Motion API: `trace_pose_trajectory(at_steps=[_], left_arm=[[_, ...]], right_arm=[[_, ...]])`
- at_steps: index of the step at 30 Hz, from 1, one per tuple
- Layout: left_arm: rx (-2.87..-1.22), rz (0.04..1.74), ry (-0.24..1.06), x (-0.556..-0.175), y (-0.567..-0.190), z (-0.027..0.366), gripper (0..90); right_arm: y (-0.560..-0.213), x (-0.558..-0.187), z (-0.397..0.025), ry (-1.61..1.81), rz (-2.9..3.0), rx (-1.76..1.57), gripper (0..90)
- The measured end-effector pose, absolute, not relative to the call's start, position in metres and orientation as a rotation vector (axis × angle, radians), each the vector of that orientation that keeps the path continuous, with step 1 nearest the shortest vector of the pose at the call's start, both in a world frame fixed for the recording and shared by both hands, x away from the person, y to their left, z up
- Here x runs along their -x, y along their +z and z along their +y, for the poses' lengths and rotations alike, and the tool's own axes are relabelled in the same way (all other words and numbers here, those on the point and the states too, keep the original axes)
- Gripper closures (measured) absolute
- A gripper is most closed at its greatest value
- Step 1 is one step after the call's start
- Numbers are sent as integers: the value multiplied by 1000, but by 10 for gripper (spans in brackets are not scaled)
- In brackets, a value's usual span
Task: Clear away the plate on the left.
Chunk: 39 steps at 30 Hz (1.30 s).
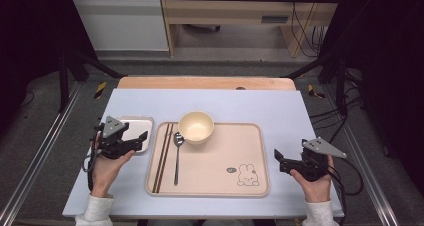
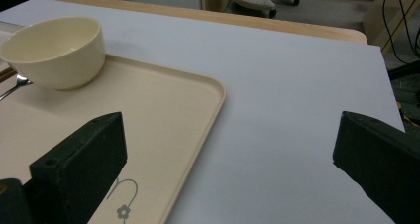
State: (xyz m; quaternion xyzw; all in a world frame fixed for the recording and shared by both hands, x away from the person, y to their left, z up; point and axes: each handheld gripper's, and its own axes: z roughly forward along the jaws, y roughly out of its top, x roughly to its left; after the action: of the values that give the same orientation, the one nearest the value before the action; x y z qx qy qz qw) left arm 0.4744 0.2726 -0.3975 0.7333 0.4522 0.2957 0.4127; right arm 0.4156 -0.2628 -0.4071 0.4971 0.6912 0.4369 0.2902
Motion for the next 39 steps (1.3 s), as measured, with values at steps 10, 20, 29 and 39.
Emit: trace_pose_trajectory(at_steps=[10, 20, 29, 39], left_arm=[[-1839, 1191, 793, -486, -393, 303, 230], [-1835, 1245, 804, -499, -399, 323, 220], [-1870, 1318, 791, -516, -415, 337, 242], [-1859, 1406, 782, -528, -434, 355, 332]], right_arm=[[-408, -417, -261, 1165, 1851, -1323, 6], [-409, -418, -260, 1157, 1857, -1324, 6], [-410, -418, -259, 1158, 1861, -1327, 6], [-411, -419, -258, 1156, 1863, -1325, 6]])
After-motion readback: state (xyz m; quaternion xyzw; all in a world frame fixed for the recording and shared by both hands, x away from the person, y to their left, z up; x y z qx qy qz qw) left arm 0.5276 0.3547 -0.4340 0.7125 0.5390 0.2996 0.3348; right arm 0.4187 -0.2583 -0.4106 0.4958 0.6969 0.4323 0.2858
